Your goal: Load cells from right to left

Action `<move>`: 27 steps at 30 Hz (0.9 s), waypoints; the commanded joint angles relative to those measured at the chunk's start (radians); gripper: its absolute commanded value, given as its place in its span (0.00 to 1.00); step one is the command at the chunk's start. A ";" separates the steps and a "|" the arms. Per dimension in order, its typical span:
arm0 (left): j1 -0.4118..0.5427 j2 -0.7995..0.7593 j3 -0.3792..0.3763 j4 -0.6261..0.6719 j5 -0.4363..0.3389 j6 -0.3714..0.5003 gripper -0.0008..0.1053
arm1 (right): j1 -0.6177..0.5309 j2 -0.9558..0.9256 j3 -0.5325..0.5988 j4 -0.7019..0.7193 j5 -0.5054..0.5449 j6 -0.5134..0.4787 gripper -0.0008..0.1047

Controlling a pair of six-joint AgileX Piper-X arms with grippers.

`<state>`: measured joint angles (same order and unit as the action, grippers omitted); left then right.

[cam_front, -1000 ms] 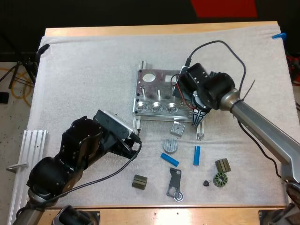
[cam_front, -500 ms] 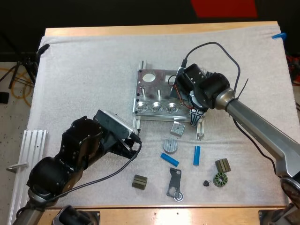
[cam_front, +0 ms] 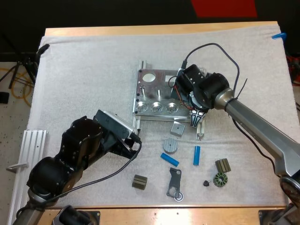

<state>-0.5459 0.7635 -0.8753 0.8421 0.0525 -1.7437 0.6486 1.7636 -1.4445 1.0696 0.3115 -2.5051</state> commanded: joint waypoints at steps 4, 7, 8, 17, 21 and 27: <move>-0.001 -0.007 -0.001 -0.010 -0.013 -0.002 0.66 | -0.006 0.007 -0.011 0.008 0.007 -0.013 0.12; -0.001 -0.007 -0.001 -0.010 -0.013 -0.002 0.66 | -0.006 0.013 -0.011 0.007 0.007 -0.013 0.12; -0.001 -0.007 -0.001 -0.010 -0.013 -0.002 0.66 | -0.006 0.013 -0.011 0.007 0.007 -0.013 0.12; -0.001 -0.007 -0.001 -0.010 -0.013 -0.002 0.66 | -0.008 0.023 -0.007 0.008 -0.001 -0.013 0.12; -0.001 -0.007 -0.001 -0.010 -0.010 -0.002 0.66 | -0.008 0.031 -0.007 0.006 -0.001 -0.013 0.12; -0.001 -0.007 -0.001 -0.010 -0.010 -0.002 0.66 | -0.008 0.031 -0.007 0.007 -0.001 -0.013 0.14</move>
<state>-0.5459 0.7635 -0.8753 0.8421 0.0525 -1.7437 0.6486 1.7887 -1.4467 1.0745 0.3193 -2.5064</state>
